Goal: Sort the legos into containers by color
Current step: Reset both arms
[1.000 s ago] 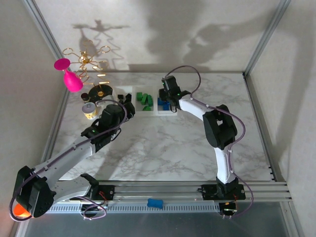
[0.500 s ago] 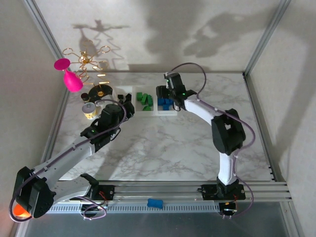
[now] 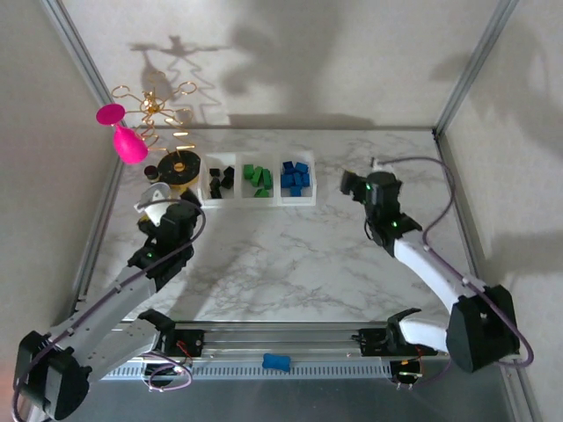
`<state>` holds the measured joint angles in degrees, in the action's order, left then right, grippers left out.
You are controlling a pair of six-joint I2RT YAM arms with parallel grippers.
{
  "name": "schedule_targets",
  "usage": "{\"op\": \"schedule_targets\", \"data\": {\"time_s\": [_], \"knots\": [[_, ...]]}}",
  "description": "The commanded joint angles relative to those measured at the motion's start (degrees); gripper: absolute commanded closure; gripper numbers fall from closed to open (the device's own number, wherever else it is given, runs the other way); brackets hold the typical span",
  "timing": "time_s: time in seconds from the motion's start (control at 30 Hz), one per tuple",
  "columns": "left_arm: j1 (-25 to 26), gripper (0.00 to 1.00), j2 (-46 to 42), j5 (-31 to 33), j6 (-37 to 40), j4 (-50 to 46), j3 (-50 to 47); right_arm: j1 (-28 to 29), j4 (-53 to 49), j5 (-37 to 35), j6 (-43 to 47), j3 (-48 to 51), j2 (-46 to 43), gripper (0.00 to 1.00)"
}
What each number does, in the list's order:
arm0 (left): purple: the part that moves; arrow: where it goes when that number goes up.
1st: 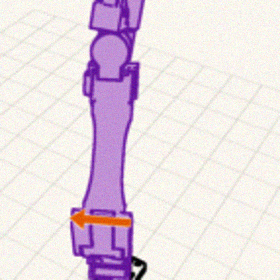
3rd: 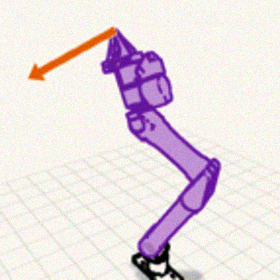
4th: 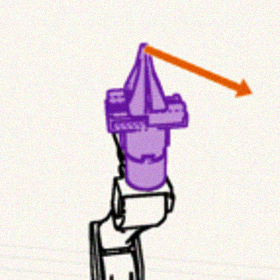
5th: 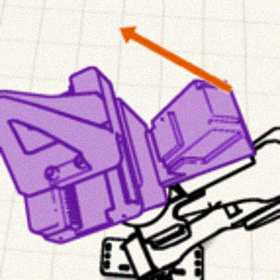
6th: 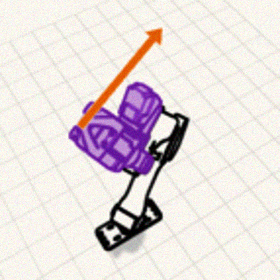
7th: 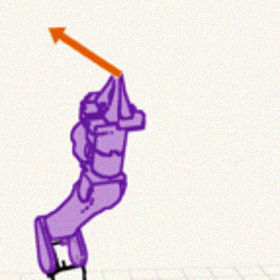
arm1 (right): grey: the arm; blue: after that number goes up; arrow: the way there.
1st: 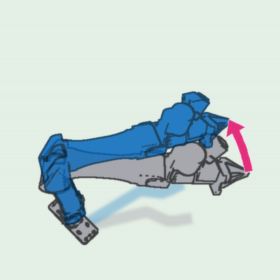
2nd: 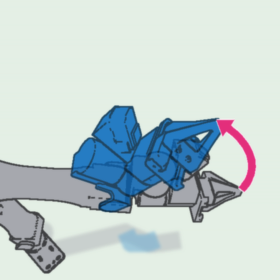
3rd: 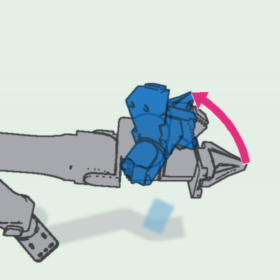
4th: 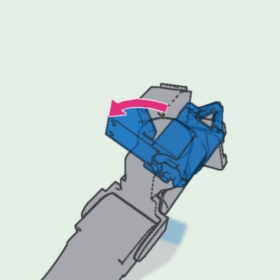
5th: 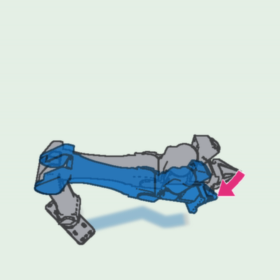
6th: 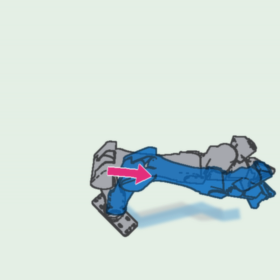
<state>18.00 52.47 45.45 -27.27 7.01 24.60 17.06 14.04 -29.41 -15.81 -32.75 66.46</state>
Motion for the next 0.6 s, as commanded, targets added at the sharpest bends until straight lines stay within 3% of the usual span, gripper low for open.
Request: {"op": "schedule_targets", "data": {"time_s": [0.0,0.13,0.37,0.43,0.5,0.57], "knots": [[-7.13,0.00,2.74,-1.02,9.08,20.89,-6.30,-4.39,15.29,-6.49,0.47,7.80,1.16,0.01],[-11.79,0.00,10.10,-9.89,15.55,40.08,-12.08,-8.85,26.31,-3.49,4.78,10.76,7.63,0.01],[-12.61,0.00,26.69,-22.27,19.56,66.57,-15.42,-14.20,48.81,13.43,12.19,16.19,15.27,0.01],[-12.81,0.00,31.83,-26.98,21.21,70.62,-15.28,-15.71,51.97,18.52,12.08,17.56,17.19,0.01],[-12.79,0.00,36.23,-31.08,23.13,73.62,-14.51,-15.92,63.34,22.17,13.26,22.95,20.15,0.01],[-12.71,0.00,35.45,-33.00,23.62,68.58,-12.83,-15.85,64.80,23.15,13.70,23.39,21.11,0.01]]}}
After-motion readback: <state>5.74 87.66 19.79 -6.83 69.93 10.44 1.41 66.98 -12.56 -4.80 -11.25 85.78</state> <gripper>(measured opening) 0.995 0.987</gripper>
